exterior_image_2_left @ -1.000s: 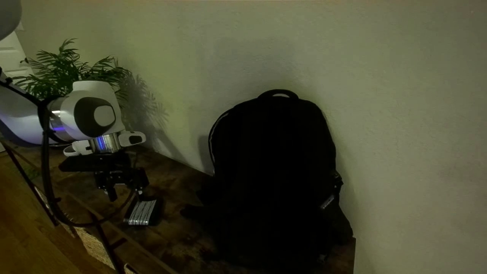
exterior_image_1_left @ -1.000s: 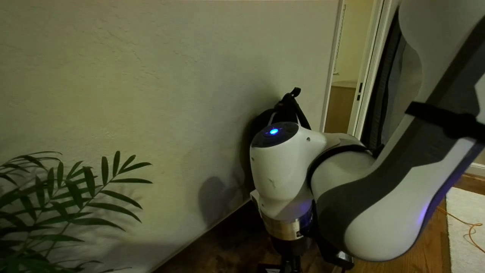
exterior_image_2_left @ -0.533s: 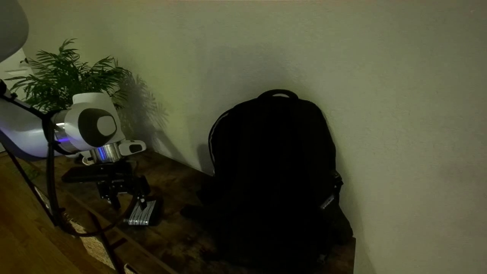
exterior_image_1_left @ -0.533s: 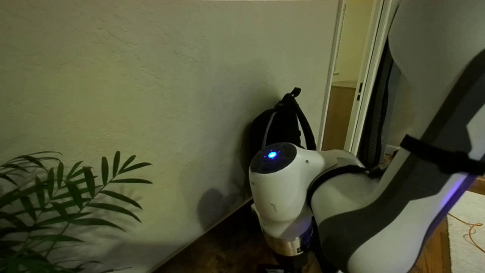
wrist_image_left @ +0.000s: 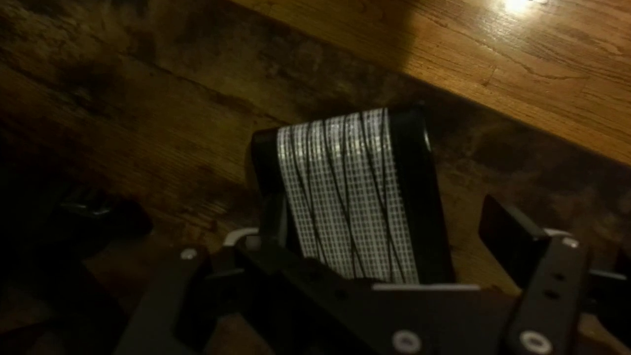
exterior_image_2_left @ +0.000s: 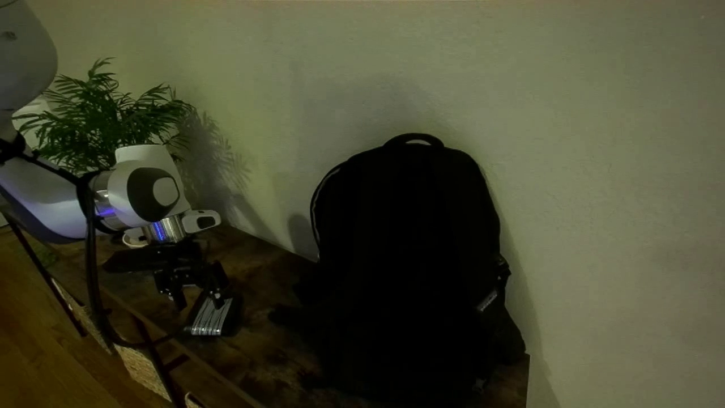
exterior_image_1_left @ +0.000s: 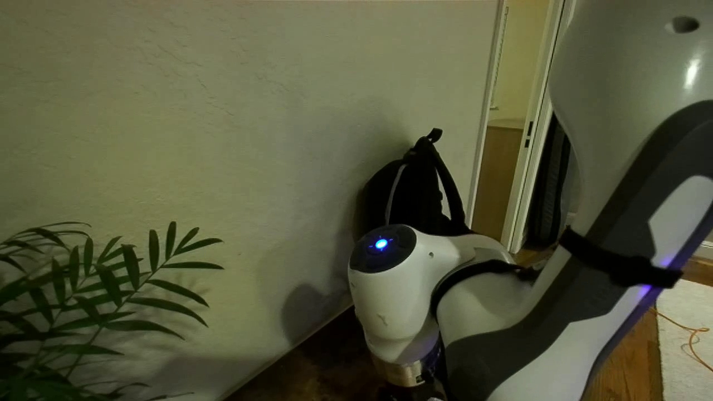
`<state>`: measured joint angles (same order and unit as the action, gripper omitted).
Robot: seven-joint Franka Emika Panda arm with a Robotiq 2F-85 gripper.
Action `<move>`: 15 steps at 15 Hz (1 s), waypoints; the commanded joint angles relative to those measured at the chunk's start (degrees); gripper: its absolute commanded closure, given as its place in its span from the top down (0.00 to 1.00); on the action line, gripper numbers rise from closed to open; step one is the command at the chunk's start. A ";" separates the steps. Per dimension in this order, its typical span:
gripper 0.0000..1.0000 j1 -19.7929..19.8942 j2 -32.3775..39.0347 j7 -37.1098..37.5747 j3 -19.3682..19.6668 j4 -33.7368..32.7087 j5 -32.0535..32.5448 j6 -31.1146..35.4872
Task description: Pick up the wallet and put it in the bag
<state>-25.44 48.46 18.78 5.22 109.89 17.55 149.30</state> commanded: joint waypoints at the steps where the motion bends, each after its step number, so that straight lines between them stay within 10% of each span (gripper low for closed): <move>1: 1.00 -2.27 1.41 1.88 1.93 -0.96 1.42 0.37; 4: 1.00 -3.76 2.19 1.92 3.13 -1.13 2.61 0.41; 6: 0.74 -4.89 2.35 1.94 3.92 -0.98 4.02 0.55; 15: 0.15 -5.35 1.97 1.41 4.10 -0.86 5.41 0.54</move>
<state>-29.93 50.93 18.78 8.26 108.31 21.50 149.30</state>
